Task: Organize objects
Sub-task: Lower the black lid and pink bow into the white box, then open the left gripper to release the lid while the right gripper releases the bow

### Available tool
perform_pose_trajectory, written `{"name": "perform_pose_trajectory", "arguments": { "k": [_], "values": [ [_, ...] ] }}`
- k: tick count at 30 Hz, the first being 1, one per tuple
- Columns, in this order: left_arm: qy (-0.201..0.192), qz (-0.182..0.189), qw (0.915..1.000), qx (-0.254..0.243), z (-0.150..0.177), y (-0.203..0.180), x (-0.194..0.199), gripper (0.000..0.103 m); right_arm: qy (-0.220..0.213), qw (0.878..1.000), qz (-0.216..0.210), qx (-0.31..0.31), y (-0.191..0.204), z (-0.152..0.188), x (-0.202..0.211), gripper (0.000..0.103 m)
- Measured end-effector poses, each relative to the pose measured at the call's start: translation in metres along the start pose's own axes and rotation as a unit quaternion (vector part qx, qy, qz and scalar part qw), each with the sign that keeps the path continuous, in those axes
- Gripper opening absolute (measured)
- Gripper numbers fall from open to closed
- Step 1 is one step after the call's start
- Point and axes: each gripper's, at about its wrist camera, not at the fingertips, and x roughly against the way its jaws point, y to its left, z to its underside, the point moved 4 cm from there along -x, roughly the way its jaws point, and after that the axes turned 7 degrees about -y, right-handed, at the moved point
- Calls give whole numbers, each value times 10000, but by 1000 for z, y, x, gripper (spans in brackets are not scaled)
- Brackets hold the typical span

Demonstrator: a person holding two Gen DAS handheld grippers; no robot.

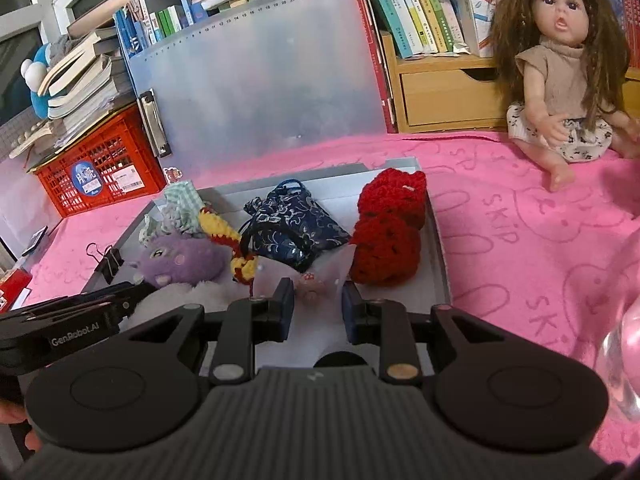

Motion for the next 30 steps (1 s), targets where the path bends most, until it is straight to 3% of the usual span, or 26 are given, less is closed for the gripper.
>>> {"name": "perform_pose_trajectory", "arguments": {
  "k": [8,15,18,21,23,24,30],
  "values": [
    [-62,-28,9999,-108,2,-3,0,30,41,10000,-3,86,0,10,1,30],
    [-53,-102,9998,-166,2,-4,-1,33,-73,9997,35,233,5,13,3,37],
    [-42,-81,9998,-203,2,-7,0,38,-107,9997,51,219,6,13,5,52],
    [-33,-73,9996,-267,3,-10,3,45,-180,9994,79,290,9,13,10,58],
    [-67,-188,9993,-327,2,-10,6,66,-217,9992,111,323,10,13,13,62],
    [-94,-246,9991,-330,1,-9,9,70,-218,9992,112,327,10,12,15,64],
    [-198,-71,9995,-240,-4,-5,26,79,-302,9989,114,336,13,10,29,73]
  ]
}}
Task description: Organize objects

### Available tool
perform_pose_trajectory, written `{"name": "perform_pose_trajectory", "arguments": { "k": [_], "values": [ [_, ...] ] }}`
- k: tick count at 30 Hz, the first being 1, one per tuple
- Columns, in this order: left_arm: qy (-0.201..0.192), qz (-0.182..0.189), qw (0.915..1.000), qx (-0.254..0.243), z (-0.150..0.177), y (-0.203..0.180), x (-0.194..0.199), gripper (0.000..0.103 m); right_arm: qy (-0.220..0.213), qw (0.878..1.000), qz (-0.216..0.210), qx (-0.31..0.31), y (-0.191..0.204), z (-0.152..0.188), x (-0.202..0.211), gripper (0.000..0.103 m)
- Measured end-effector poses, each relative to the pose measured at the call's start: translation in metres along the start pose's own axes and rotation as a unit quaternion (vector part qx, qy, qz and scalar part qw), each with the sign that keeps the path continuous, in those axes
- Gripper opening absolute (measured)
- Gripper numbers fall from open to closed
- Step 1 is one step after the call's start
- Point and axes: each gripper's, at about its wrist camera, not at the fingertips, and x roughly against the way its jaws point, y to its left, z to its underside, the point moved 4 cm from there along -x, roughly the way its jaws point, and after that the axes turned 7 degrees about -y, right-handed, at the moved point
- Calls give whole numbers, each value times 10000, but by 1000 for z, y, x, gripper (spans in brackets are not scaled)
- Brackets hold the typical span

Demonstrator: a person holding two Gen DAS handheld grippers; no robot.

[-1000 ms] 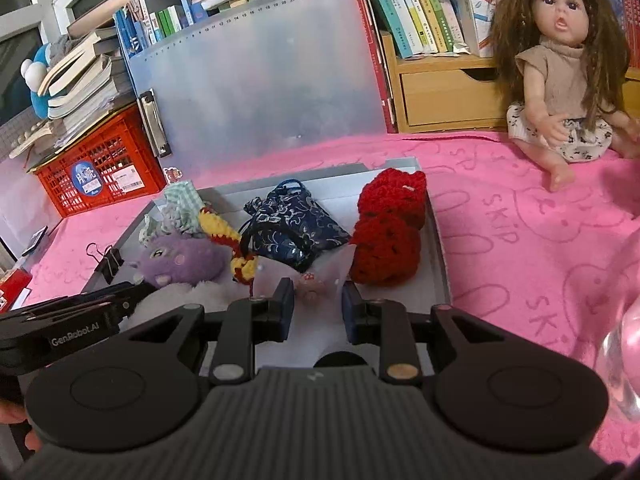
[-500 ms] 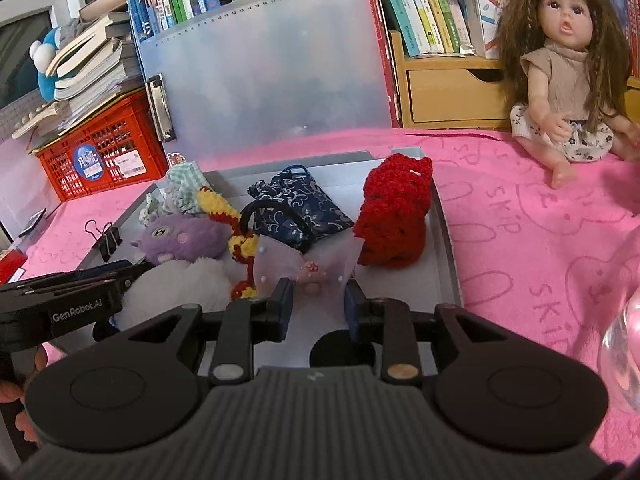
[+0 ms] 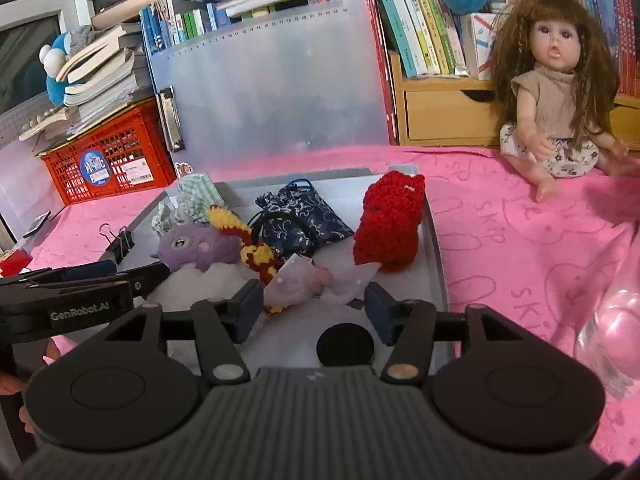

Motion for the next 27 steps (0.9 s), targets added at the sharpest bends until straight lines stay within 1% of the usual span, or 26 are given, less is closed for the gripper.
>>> {"name": "perform_pose_trajectory", "arguments": {
  "k": [8,11,15,20,27],
  "values": [
    [-166,98,9998,-29,-7,1,29,92,-170,9998,11,97,12,-4,20,78],
    [-207,157,9997,-2,-7,0,40,94,-235,9997,47,102,15,-4,29,80],
    [-215,195,9996,-38,-5,-3,56,97,-325,9993,97,141,17,-3,44,83],
    [-223,201,9995,-45,1,-4,75,98,-386,9992,45,9,15,2,59,86],
    [-169,199,9996,-63,15,-6,94,98,-456,9988,35,167,18,13,76,89]
  ]
}}
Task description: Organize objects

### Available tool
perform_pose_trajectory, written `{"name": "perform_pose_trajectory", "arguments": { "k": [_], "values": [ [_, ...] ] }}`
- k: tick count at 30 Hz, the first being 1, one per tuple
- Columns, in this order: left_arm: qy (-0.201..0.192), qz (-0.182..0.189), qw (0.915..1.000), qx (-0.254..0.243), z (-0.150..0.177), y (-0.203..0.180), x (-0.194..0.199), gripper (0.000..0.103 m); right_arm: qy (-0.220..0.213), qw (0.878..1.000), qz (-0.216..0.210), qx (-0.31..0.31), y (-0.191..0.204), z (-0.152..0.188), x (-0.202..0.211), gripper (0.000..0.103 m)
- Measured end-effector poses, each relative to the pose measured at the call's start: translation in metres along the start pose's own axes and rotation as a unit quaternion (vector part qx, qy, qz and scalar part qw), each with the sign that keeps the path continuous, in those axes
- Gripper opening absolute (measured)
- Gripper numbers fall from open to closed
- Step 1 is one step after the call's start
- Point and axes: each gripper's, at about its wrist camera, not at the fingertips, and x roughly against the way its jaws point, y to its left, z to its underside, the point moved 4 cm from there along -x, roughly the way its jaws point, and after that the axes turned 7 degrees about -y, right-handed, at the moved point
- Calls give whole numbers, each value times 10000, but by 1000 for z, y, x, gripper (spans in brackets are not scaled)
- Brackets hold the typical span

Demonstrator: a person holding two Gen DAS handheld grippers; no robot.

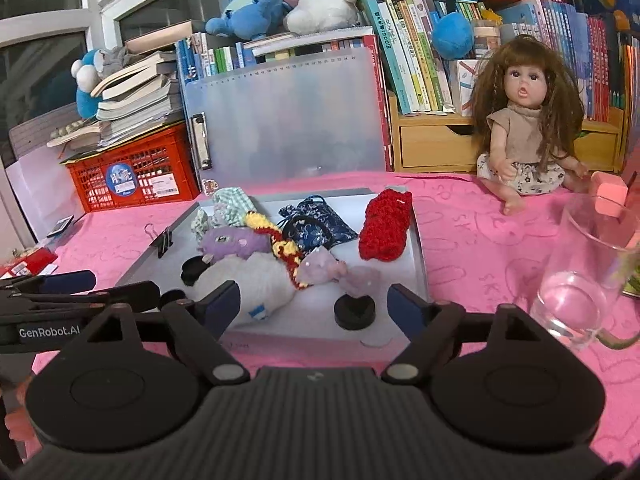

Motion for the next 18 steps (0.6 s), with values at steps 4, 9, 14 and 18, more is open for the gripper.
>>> {"name": "perform_pose_trajectory", "arguments": {
  "k": [4,9,14,18],
  "values": [
    [41,-6,10000,24,8,0,7,99,-23,9999,-8,112,1,6,6,90],
    [108,-65,9999,-32,19,-1,10,99,30,9997,-4,238,3,16,9,91],
    [252,-79,9997,-5,32,0,8,99,137,9994,8,323,3,27,9,92],
    [308,-120,9995,-21,40,-1,6,99,225,9988,50,427,3,37,9,93]
  ]
}}
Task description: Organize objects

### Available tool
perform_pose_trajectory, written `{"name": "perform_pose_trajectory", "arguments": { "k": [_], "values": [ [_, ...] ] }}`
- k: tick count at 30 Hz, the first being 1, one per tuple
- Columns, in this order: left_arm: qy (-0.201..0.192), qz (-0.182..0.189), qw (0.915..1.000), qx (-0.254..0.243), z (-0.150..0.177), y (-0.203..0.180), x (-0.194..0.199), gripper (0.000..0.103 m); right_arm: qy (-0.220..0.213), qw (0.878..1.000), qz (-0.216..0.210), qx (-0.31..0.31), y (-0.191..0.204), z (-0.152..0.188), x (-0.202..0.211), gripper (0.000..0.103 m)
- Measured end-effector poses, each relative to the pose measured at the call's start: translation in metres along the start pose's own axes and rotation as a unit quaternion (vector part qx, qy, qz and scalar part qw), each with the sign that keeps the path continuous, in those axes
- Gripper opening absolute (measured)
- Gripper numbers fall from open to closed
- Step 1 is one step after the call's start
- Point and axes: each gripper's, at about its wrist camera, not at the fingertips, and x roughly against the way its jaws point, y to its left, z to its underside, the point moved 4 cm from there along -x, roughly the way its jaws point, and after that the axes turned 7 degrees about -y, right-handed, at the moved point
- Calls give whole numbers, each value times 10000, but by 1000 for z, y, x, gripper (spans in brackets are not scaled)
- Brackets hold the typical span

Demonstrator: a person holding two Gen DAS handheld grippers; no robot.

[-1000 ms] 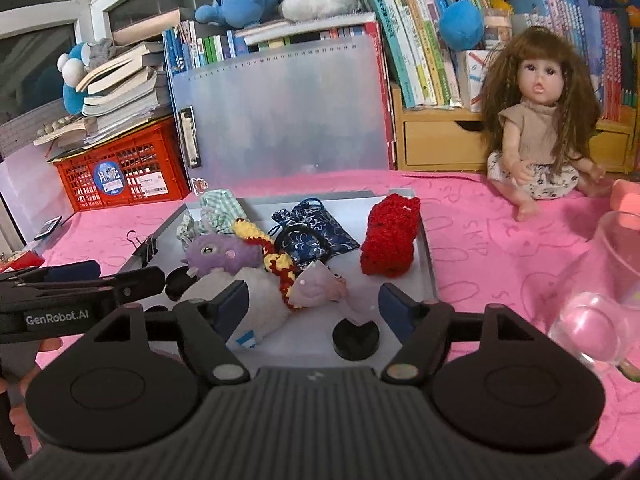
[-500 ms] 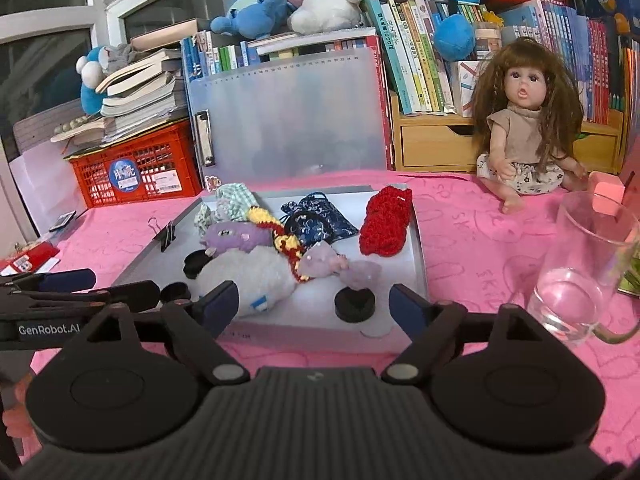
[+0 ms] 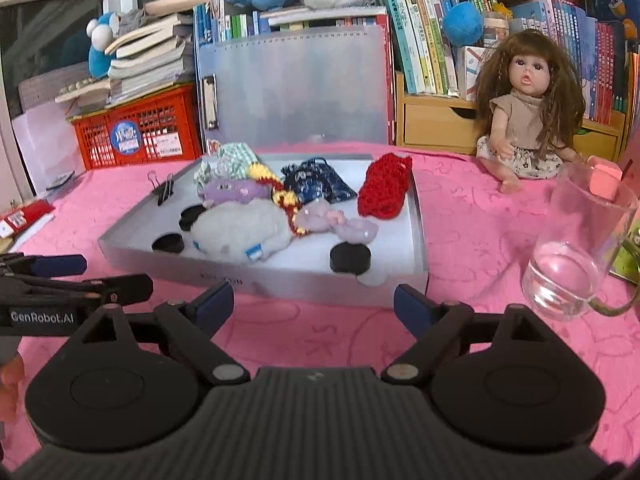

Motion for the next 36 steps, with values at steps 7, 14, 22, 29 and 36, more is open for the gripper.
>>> {"name": "perform_pose_trajectory", "arguments": {
  "k": [7,14,22,29,36],
  "values": [
    [52,-26,9999,-112,7,-4,-3,99,182,9998,76,43,-1,13,-3,93],
    [160,-107,9998,-70,10,-5,-12,100,270,9994,169,94,0,18,-9,98],
    [324,-175,9993,-39,13,-3,-19,102,471,9982,355,63,-4,22,-18,101],
    [388,-260,9988,-132,13,-5,-21,103,537,9976,421,130,-2,23,-21,103],
    [428,-344,9983,-207,14,-7,-25,103,547,9971,518,92,-4,24,-22,103]
  ]
}}
